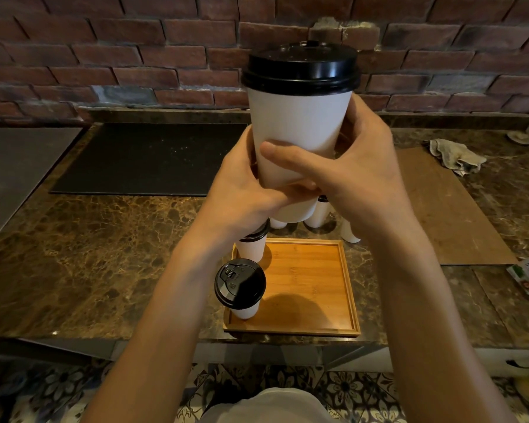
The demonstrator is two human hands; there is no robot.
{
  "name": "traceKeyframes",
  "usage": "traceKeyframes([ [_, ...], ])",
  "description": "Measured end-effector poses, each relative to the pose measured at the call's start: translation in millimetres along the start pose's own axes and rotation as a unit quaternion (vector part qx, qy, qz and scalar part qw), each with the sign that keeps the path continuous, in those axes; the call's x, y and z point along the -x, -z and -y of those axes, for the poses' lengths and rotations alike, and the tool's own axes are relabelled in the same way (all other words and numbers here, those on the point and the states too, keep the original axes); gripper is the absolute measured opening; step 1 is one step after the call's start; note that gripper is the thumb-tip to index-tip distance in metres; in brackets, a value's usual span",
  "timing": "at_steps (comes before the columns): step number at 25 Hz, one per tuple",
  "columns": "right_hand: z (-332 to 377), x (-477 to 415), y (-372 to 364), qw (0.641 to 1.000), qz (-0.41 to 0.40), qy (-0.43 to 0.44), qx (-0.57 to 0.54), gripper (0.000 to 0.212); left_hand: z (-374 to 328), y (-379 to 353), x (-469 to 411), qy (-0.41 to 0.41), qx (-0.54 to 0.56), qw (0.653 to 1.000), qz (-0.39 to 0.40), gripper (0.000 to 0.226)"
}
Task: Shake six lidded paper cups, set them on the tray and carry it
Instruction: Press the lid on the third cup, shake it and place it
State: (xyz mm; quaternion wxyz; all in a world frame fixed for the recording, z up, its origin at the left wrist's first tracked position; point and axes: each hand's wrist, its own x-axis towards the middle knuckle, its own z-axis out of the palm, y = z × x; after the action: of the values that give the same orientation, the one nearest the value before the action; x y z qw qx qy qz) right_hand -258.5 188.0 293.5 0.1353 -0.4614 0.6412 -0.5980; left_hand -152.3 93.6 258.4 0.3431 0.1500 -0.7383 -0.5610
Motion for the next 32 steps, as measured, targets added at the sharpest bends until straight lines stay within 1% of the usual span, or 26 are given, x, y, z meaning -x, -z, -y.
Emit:
traceKeyframes([
  [4, -1.5, -1.2, 4.9, 0.999, 0.032, 0.008, -0.034, 0.069, -2.5, 5.2, 0.8, 0.016, 0.006, 0.999, 0.032, 0.064],
  [7, -3.2, -2.3, 9.1, 0.995, 0.066, 0.010, -0.079, 0.067, -3.7, 8.8, 2.0, 0.033, 0.038, 0.996, 0.072, 0.071],
  [11, -6.5, -0.7, 11.2, 0.988, 0.107, 0.005, -0.115, 0.053, -4.0, 11.6, 5.4, 0.051, 0.063, 0.991, 0.107, 0.071],
  [13, -8.3, 0.1, 11.7, 0.987, 0.121, 0.001, -0.106, 0.056, -3.3, 12.2, 6.3, 0.057, 0.064, 0.989, 0.118, 0.074],
  [16, -8.7, -0.3, 9.4, 0.990, 0.126, 0.003, -0.062, 0.059, -0.7, 12.3, 6.5, 0.063, 0.059, 0.990, 0.110, 0.078],
  [20, -4.3, -1.9, 8.4, 0.994, 0.111, 0.002, -0.019, 0.065, 1.5, 13.1, 5.5, 0.071, 0.046, 0.993, 0.080, 0.081],
  [23, 1.0, -2.4, 6.3, 0.996, 0.090, -0.001, -0.009, 0.069, 2.4, 12.9, 4.3, 0.063, 0.033, 0.996, 0.052, 0.074],
  [26, 4.1, -2.0, -0.8, 0.999, 0.052, -0.006, 0.005, 0.071, 1.4, 8.4, 3.0, 0.057, 0.016, 0.998, 0.000, 0.069],
  [30, 1.2, 1.4, -13.6, 0.998, -0.020, -0.028, 0.046, 0.079, 3.6, 1.3, 1.4, 0.049, 0.000, 0.999, -0.023, 0.076],
  [32, -0.3, 5.3, -20.5, 0.995, -0.059, -0.024, 0.078, 0.084, 7.0, -1.8, 0.9, 0.047, -0.004, 0.998, -0.038, 0.070],
])
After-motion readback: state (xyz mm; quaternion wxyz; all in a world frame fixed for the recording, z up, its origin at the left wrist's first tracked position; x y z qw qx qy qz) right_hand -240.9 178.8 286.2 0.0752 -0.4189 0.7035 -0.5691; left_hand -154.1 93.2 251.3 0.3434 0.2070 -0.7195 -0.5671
